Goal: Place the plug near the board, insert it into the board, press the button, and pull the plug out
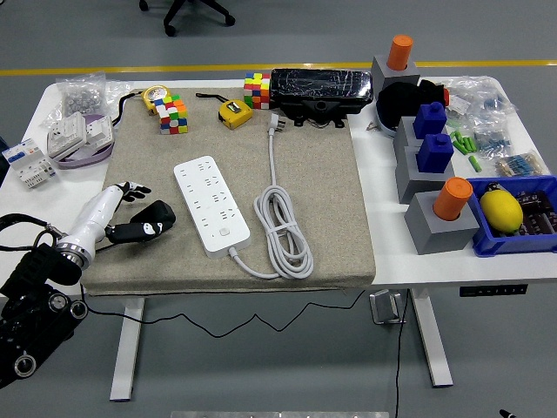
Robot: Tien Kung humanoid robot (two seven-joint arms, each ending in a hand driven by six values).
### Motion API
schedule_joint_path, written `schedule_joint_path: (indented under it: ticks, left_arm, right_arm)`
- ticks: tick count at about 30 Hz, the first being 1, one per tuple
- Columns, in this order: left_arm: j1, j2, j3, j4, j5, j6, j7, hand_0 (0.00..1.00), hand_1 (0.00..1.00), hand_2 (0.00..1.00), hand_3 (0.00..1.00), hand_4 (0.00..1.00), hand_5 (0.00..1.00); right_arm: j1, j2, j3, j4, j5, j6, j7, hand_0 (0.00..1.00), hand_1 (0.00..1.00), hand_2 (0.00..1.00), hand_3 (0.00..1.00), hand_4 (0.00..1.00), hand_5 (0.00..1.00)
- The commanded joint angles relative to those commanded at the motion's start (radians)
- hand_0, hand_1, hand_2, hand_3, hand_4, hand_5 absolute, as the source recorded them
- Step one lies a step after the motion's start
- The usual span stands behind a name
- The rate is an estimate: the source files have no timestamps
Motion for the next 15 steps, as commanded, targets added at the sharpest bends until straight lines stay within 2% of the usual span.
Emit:
schedule_joint_path:
  ticks: [5, 6, 11, 12, 15]
  left_arm:
    - [-0.005, -0.005, 0.009, 0.010, -0.006, -0.007, 0.003, 0.712, 0.603, 0.522, 0.528, 0.895, 0.184]
    - [-0.006, -0.006, 0.010, 0.012, -0.007, -0.006, 0.003, 0.625, 0.477, 0.486, 0.516, 0.811, 0.100]
    - [-0.016, -0.013, 0.016, 0.032, -0.025, 0.017, -0.003, 0.625, 0.477, 0.486, 0.516, 0.811, 0.100]
    - [-0.017, -0.014, 0.016, 0.034, -0.030, 0.019, -0.006, 0.427, 0.386, 0.439, 0.527, 0.609, 0.002]
    - [-0.019, -0.017, 0.015, 0.038, -0.043, 0.027, -0.013, 0.427, 0.386, 0.439, 0.527, 0.609, 0.002]
  right_arm:
    - [-0.001, 0.000, 0.001, 0.000, 0.000, -0.001, 0.000, 0.655, 0.652, 0.641, 0.569, 0.994, 0.565]
    - [-0.001, 0.000, 0.001, 0.000, 0.000, -0.001, 0.001, 0.654, 0.652, 0.641, 0.568, 0.994, 0.565]
    - [0.000, 0.001, 0.002, 0.004, 0.000, -0.002, 0.002, 0.654, 0.652, 0.641, 0.568, 0.994, 0.565]
    - [0.000, 0.001, 0.002, 0.005, -0.001, -0.002, 0.002, 0.654, 0.652, 0.641, 0.568, 0.995, 0.565]
    - [-0.002, 0.001, 0.004, 0.007, -0.002, -0.002, 0.003, 0.654, 0.652, 0.641, 0.568, 0.995, 0.565]
